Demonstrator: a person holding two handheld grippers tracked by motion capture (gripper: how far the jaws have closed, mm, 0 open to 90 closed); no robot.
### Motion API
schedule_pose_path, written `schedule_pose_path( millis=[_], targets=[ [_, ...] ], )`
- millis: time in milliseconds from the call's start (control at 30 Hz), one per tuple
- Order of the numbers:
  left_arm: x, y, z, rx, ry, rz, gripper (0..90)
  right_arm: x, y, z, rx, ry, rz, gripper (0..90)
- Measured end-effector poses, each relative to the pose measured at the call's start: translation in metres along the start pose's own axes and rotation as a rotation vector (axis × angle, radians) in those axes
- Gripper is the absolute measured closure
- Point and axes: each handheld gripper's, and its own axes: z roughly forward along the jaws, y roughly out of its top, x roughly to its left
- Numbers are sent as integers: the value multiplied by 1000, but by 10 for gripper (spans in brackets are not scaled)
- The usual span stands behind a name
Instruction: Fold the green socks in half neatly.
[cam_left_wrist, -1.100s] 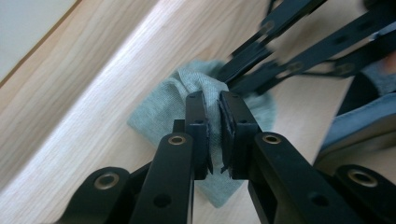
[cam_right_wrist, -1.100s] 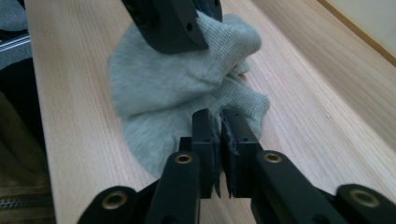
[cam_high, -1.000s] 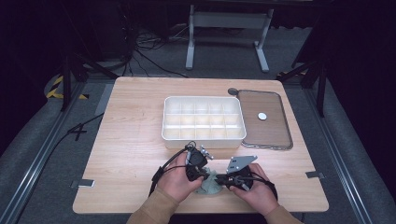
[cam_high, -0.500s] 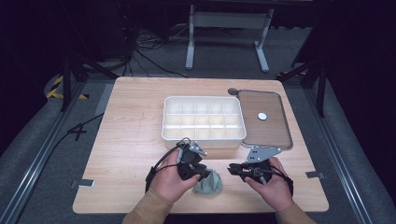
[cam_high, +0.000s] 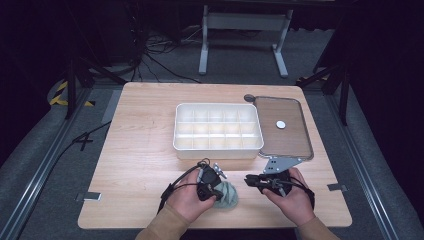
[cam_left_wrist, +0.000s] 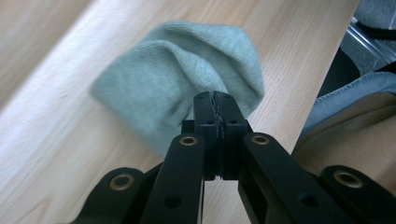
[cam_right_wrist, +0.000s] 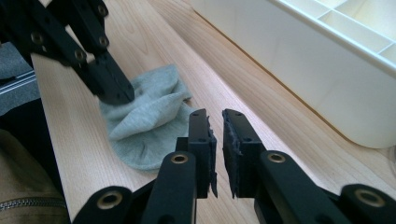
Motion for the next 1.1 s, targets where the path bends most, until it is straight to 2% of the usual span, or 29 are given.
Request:
schedule_pose_path(
  millis=[133,167,400,533,633,700,733,767,800,867,967,1033,1100],
  targets=[
    [-2,2,15,35,-16,6,888,2,0,2,8,5,-9,818],
    [-2,1,17,28,-23,6,888,3,0,2,9,9,-6,818],
    [-1,1,17,20,-29,-1,881,11,2,7,15,33,-21,844],
    [-2,0,17,9,-25,-10,870,24,6,24,29,88,-41,850],
    [-4,-2,17,-9,-24,-27,863,31,10,37,37,110,-49,850],
    [-4,-3,17,-20,-33,-23,859,34,11,44,59,103,-46,853],
    [-5,-4,15,-24,-40,-33,865,34,10,48,71,100,-43,857],
    [-2,-4,13,-22,-45,-14,870,33,8,50,89,91,-39,858],
    [-2,-5,10,-29,-48,-13,872,32,7,52,105,82,-39,858],
    [2,-5,2,-69,-37,-15,874,30,4,53,119,84,-33,859],
    [8,-7,-7,-141,6,-27,870,29,2,57,133,91,-39,857],
    [11,-6,-7,-167,35,-25,864,31,1,58,141,89,-51,858],
    [15,-6,-4,-171,51,-17,863,32,1,59,144,84,-64,859]
  ],
)
